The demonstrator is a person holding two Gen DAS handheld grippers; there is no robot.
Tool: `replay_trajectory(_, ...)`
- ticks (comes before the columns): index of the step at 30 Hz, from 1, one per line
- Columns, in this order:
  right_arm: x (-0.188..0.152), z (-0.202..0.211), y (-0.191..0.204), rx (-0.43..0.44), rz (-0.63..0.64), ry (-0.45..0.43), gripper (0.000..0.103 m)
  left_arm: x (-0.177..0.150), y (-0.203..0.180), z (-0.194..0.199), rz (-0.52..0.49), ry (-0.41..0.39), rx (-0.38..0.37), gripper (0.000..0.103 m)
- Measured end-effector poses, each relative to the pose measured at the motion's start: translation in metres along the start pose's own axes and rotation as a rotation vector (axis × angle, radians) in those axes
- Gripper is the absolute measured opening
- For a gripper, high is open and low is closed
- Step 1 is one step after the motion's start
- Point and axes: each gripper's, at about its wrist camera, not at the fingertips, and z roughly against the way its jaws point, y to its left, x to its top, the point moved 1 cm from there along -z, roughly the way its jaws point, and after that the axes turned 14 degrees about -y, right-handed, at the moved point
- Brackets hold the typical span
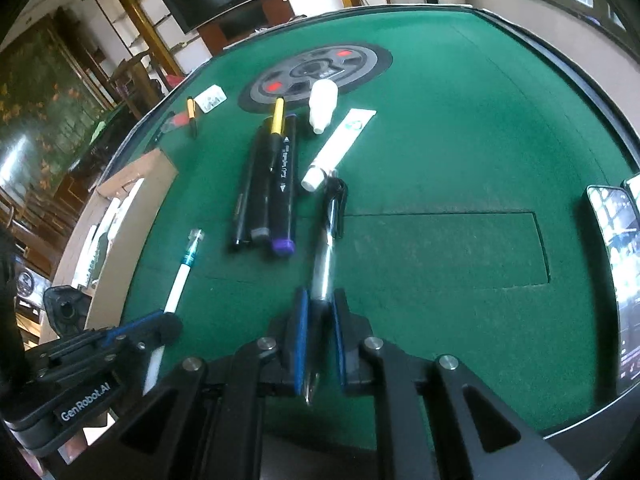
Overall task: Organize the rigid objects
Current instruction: 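Carry both pens over the cardboard tray with both tools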
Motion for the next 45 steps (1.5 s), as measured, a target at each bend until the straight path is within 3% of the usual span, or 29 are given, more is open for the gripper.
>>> replay_trajectory(7, -0.002, 0.000, 0.005, -0.022, 0.046, 0.000, 0.010, 0.001, -0.002, 0.000, -0.018, -0.002, 0.005, 0.007)
replay_trajectory(16, 0.005, 0.031, -0.014, 0.166, -0.142, -0.125, 0.009, 0.006, 0.006, 0.033, 0.080, -0.096, -0.120, 0.007)
replay_trajectory(23, 0.010, 0.046, 0.018, 0.363, -0.152, -0.137, 0.009, 0.017, 0.036, 0.096, 0.159, -0.194, -0.161, 0.007)
replay_trajectory(32, 0.022, 0.024, 0.100, 0.525, -0.037, -0.086, 0.009, 0.031, 0.114, 0.155, 0.273, -0.304, -0.094, 0.007)
replay_trajectory(37, 0.027, -0.005, 0.133, 0.557, 0.009, -0.033, 0.009, 0.039, 0.157, 0.147, 0.330, -0.313, -0.023, 0.007)
replay_trajectory(45, 0.024, -0.038, 0.158, 0.539, 0.048, 0.031, 0.009, 0.040, 0.196, 0.104, 0.359, -0.226, 0.052, 0.007)
